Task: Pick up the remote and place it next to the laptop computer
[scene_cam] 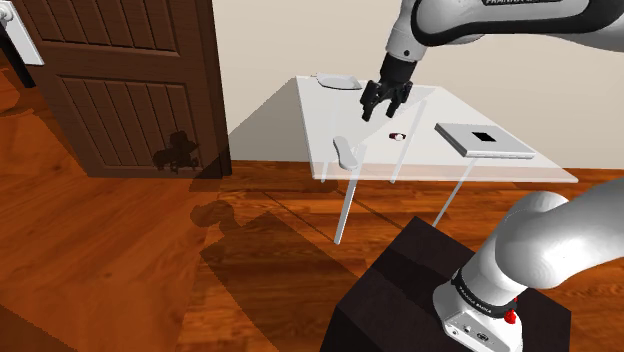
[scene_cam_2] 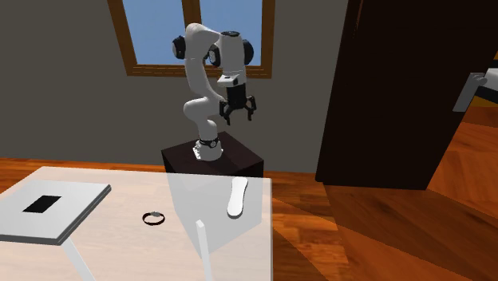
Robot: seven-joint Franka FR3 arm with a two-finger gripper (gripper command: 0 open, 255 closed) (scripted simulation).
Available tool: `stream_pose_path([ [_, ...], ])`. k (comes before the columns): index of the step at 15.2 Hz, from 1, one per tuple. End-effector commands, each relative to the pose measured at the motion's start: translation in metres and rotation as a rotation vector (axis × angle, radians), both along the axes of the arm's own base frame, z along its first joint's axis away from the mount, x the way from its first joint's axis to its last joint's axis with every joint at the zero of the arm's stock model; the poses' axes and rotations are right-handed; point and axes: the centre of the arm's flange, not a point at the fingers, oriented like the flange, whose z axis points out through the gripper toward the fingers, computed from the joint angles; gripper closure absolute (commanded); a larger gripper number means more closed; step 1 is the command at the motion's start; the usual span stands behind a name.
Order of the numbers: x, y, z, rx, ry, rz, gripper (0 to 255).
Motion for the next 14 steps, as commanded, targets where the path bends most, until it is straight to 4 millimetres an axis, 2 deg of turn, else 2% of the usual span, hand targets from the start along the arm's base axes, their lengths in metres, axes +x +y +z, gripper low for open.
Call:
stream_pose_path([
  [1, 0.018, -0.007, -0.021, 0.001, 0.009, -0.037, 0],
  [14, 0.128, -0.079, -0.138, 0.011, 0.074, -0.272, 0],
])
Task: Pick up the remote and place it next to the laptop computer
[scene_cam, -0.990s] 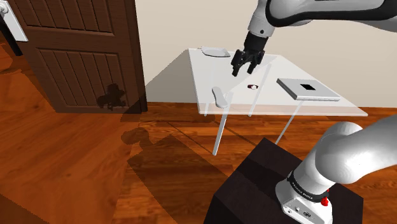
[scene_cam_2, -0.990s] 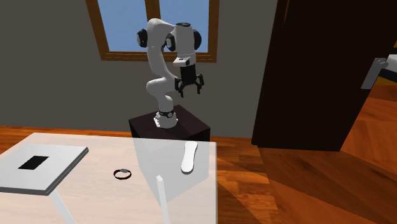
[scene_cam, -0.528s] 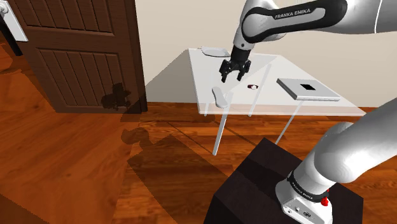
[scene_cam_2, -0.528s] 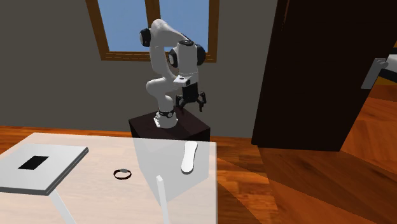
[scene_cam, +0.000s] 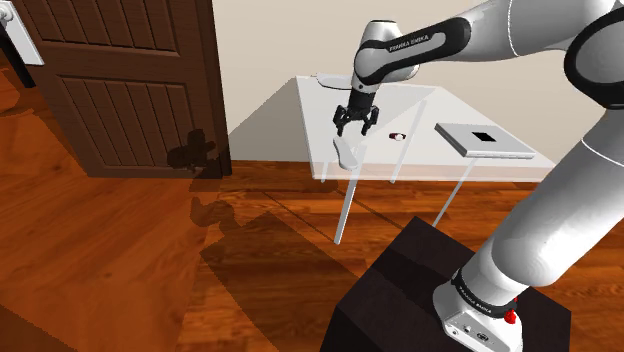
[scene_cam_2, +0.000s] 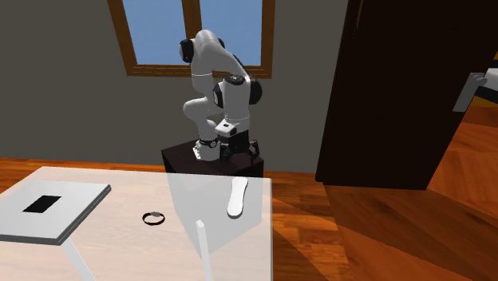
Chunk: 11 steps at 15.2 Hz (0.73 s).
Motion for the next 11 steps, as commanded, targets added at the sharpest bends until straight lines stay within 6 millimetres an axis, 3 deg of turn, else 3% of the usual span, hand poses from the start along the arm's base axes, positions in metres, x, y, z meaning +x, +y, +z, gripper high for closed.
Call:
stream_pose_path([
  [1, 0.016, -0.015, -0.021, 0.001, 0.011, -0.037, 0],
  [5, 0.044, -0.043, -0.059, 0.004, 0.031, -0.109, 0],
  [11, 0.046, -0.044, -0.088, 0.004, 0.032, -0.115, 0],
])
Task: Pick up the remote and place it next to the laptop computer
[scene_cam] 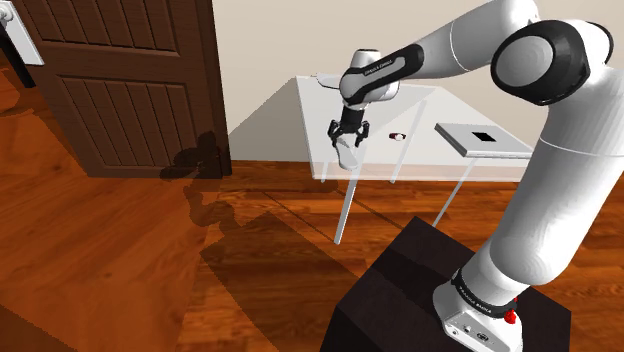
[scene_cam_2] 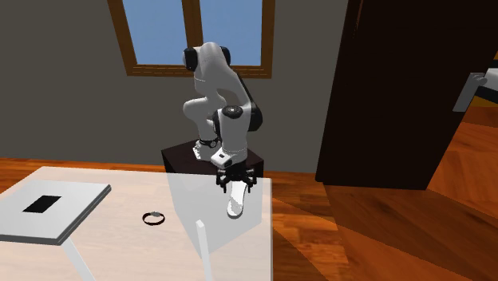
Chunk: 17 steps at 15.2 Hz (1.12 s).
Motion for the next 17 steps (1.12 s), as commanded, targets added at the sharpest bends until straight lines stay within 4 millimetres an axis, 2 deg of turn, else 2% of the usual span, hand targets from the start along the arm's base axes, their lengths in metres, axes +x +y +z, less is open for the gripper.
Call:
stream_pose_path([
  [1, -0.0003, -0.0002, -0.0103, 0.0, -0.001, 0.0, 0],
  [2, -0.0002, -0.0001, -0.0187, 0.0, -0.001, 0.0, 0],
  [10, -0.0002, -0.0001, -0.0186, 0.0, 0.0, 0.0, 0],
  [11, -0.0002, -0.0001, -0.0186, 0.0, 0.0, 0.0, 255],
  [17, -0.0003, 0.0, -0.0187, 0.0, 0.0, 0.0, 255],
])
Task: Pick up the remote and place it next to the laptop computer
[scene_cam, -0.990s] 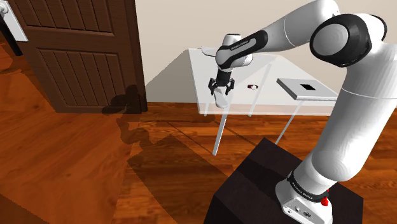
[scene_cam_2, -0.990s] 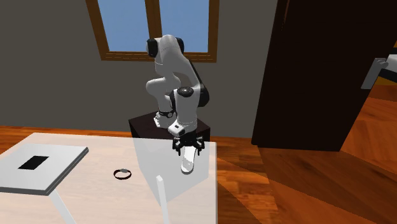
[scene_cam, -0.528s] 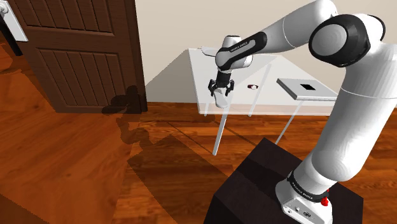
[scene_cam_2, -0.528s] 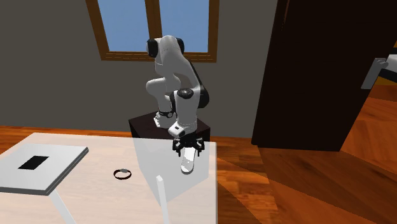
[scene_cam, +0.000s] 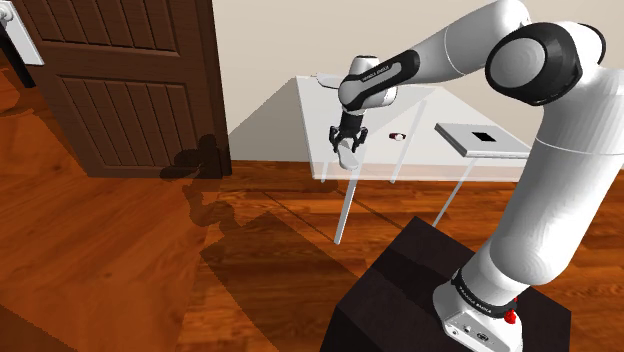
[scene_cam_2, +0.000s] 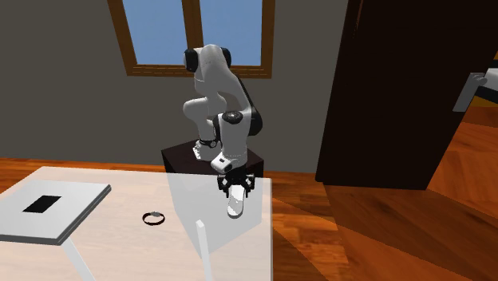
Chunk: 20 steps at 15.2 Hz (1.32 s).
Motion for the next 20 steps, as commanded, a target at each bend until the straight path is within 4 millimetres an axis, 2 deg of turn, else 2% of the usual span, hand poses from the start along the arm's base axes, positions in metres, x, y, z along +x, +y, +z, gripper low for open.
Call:
stream_pose_path([
  [1, 0.0, 0.0, 0.0, 0.0, 0.0, 0.0, 255],
  [3, 0.0, 0.0, 0.0, 0.0, 0.0, 0.0, 255],
  [20, 0.0, 0.0, 0.09, 0.0, 0.0, 0.0, 255],
])
